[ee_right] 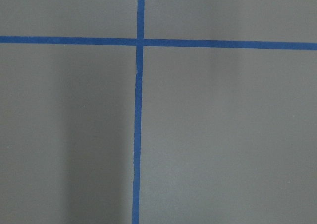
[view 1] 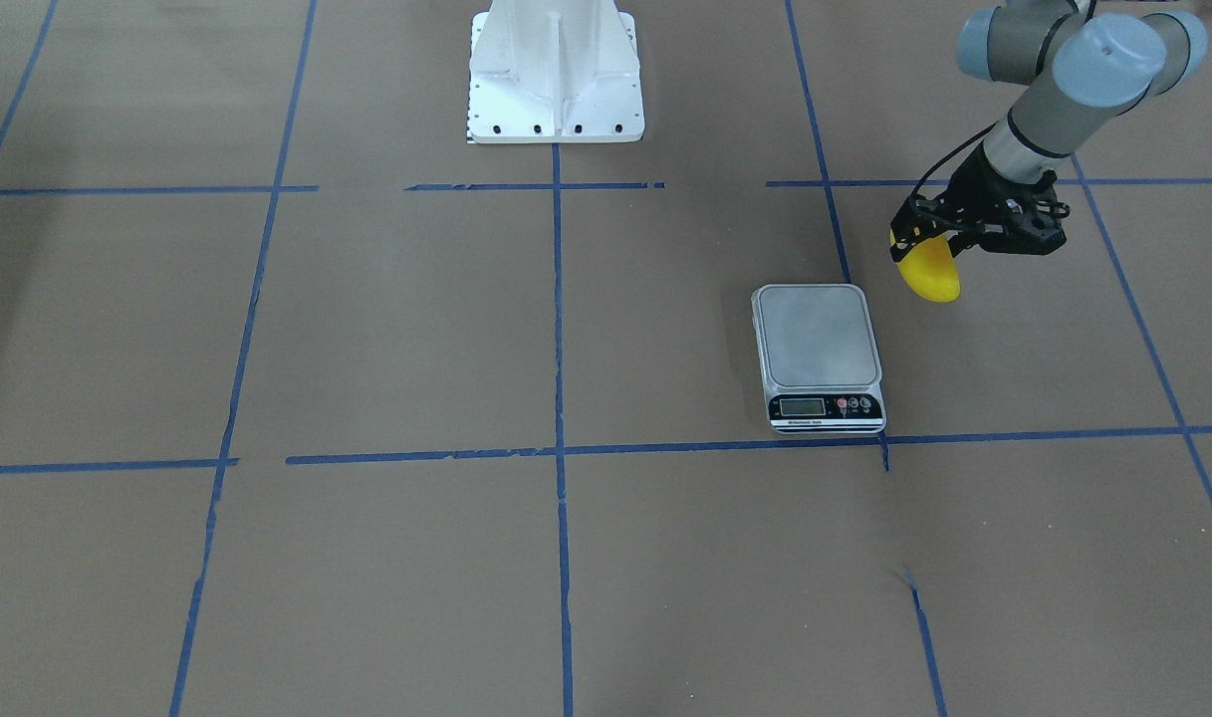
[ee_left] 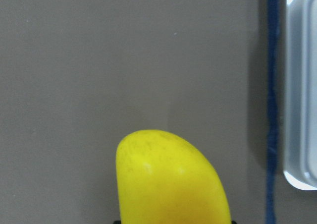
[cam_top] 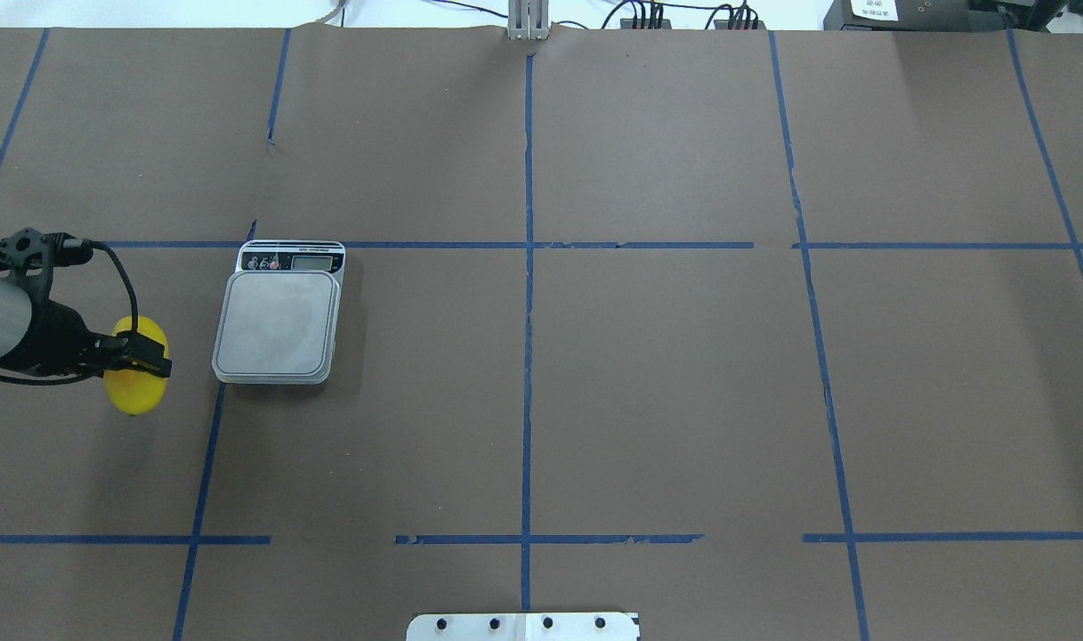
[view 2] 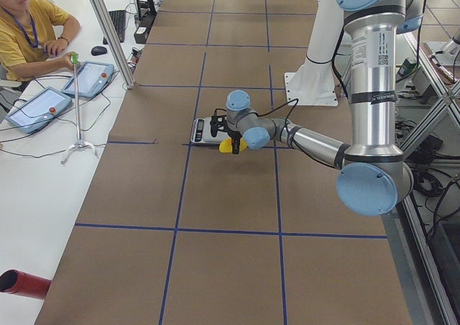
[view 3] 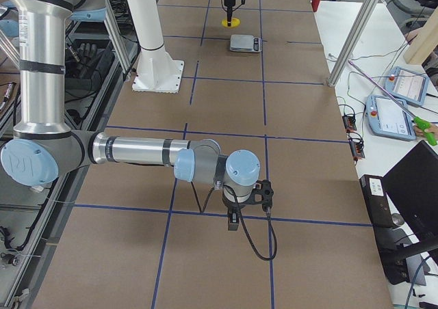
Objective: Weigh mango
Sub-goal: 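Carry the mango with the left gripper onto the scale's white pan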
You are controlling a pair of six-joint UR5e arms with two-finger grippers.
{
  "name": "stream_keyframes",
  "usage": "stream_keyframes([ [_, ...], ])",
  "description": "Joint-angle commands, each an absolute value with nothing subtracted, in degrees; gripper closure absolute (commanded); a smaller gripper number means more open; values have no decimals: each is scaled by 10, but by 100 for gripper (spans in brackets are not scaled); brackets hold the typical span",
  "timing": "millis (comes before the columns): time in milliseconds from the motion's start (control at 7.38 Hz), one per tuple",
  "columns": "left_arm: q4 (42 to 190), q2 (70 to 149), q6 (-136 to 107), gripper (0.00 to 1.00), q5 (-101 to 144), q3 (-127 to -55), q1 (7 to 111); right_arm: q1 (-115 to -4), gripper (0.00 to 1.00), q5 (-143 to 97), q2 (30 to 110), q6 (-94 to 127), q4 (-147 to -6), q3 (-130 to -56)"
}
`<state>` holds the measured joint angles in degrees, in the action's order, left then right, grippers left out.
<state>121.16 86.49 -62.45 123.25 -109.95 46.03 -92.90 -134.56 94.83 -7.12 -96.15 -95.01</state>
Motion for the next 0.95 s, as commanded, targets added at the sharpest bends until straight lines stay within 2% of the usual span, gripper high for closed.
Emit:
stream_keyframes([
  [0,1209,957,-686,100,1244,-1069,471,-929,0,-1346,948,-71,-962,-950],
  [136,1209,1016,-719,100,1242,-1021,471,-929,0,-1346,948,-71,-962,-950],
  [271,1209,1044,-723,100,1240,-992,470,-929,0,-1346,948,-71,-962,-950],
  [814,1212,1062,-722,100,1238,-951,461,-929,0,-1346,948,-71,-962,-950],
])
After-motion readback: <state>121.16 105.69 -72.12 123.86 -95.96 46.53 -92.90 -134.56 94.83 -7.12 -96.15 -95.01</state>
